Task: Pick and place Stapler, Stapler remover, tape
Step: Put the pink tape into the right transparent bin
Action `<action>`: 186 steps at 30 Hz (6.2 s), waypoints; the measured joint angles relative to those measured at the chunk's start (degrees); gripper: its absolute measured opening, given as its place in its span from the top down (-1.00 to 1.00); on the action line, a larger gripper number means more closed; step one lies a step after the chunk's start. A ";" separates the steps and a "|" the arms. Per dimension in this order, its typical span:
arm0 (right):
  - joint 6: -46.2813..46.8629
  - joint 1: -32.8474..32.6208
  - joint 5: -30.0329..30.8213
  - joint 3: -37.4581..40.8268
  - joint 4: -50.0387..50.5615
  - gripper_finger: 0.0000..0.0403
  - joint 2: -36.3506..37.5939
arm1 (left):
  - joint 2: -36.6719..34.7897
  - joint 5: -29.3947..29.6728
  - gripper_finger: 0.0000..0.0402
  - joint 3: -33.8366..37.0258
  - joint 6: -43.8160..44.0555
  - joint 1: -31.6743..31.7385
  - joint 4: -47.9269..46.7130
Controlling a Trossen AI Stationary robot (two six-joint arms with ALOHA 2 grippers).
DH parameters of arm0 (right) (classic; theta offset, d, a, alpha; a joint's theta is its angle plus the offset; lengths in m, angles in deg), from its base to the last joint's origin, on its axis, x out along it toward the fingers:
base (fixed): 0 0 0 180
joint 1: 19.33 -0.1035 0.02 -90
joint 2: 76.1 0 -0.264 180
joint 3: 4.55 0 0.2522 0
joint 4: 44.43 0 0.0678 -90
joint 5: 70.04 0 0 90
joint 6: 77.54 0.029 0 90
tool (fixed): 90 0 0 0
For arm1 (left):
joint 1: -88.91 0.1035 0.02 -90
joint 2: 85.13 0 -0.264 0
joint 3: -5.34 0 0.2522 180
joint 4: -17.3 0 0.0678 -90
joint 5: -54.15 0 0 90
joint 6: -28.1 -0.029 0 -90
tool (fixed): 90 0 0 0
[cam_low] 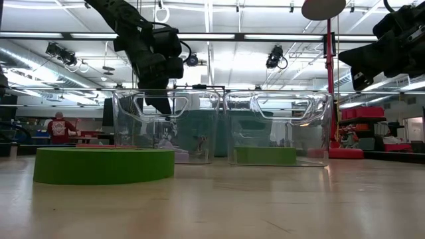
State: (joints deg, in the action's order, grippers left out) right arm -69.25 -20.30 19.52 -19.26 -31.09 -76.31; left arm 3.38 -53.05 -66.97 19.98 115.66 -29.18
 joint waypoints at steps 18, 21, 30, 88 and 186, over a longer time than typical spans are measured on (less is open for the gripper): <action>0.00 0.00 0.00 0.02 0.00 0.97 0.02 | -1.04 2.39 0.08 0.00 0.15 0.02 -0.62; 0.00 0.00 0.00 0.02 0.00 0.97 0.02 | -3.00 2.58 0.09 0.00 0.09 0.02 -1.11; 0.00 0.01 0.00 0.00 0.00 0.97 0.00 | -10.60 2.73 0.10 0.00 -0.04 -1.34 -3.92; 0.02 0.00 -0.02 0.00 0.00 0.97 0.02 | -4.36 24.66 -0.48 0.04 10.48 5.35 -28.55; 0.00 0.02 -0.02 0.00 0.00 0.97 0.00 | 2.23 21.38 0.36 12.52 8.92 10.51 -12.74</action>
State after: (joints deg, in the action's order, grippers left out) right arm -69.25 -20.28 19.50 -19.26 -31.09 -76.31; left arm 5.61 -31.67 -54.44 28.90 126.17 -41.92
